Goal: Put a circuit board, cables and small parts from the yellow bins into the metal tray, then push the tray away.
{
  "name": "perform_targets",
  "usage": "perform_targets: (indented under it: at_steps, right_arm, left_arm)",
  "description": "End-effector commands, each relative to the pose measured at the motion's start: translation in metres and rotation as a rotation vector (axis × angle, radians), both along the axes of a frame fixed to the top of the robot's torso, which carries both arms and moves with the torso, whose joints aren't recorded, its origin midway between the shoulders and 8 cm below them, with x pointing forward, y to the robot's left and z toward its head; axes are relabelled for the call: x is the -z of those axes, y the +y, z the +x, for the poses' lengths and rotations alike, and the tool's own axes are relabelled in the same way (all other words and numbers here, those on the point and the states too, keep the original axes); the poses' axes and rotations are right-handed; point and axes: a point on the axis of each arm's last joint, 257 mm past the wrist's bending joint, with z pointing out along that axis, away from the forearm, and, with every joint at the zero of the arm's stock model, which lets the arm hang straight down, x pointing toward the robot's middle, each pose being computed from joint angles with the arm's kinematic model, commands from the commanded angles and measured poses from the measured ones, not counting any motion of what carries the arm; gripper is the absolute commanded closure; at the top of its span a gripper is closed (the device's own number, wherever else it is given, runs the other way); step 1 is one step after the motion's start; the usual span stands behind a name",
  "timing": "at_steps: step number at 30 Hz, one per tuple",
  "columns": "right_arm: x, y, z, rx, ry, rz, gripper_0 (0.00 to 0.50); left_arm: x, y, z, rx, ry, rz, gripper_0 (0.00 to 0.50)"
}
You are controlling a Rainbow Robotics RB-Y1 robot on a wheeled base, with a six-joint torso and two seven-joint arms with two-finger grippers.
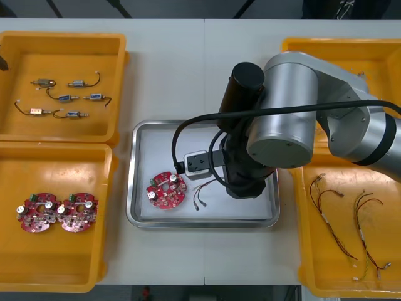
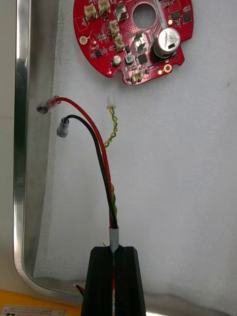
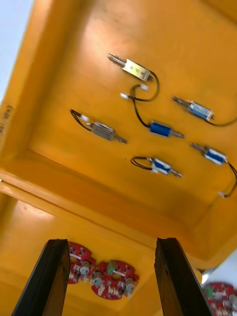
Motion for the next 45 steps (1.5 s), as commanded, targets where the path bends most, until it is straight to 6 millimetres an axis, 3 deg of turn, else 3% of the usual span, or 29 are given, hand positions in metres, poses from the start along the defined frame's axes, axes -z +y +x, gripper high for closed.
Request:
perform_targets:
  at_steps: [1,16,27,29,31,34,36,45]
  right_arm:
    - [0.006,0.008,0.008,-0.058,-0.024,-0.032,0.5]
    - [0.05,0.009,0.01,-0.03,0.017,-0.072,0.5]
    - [0.063,0.006,0.007,-0.005,0.037,-0.061,0.5]
    - [0.064,0.008,0.007,-0.007,0.036,-0.05,0.443]
    - [0.064,0.01,0.009,-0.006,0.031,-0.03,0.232]
    - [0.064,0.013,0.012,-0.003,0.024,-0.003,0.041]
    - [0.065,0.013,0.012,0.0,0.025,0.008,0.0]
    - [0.052,0.004,0.014,0.006,0.009,0.026,0.0]
  left_arm:
    - [-0.031,0.009,0.026,-0.031,-0.093,0.001,0.0]
    - [-0.023,0.017,0.054,-0.279,-0.094,-0.108,0.0]
    - [-0.024,0.012,0.08,-0.582,-0.158,-0.295,0.0]
    - [-0.025,0.013,0.084,-0.635,-0.171,-0.331,0.0]
    - [-0.024,0.016,0.09,-0.704,-0.189,-0.373,0.0]
    - [-0.025,0.02,0.102,-0.781,-0.232,-0.426,0.0]
    - [-0.024,0.02,0.109,-0.814,-0.253,-0.453,0.0]
    - [-0.005,0.018,0.142,-0.86,-0.357,-0.416,0.0]
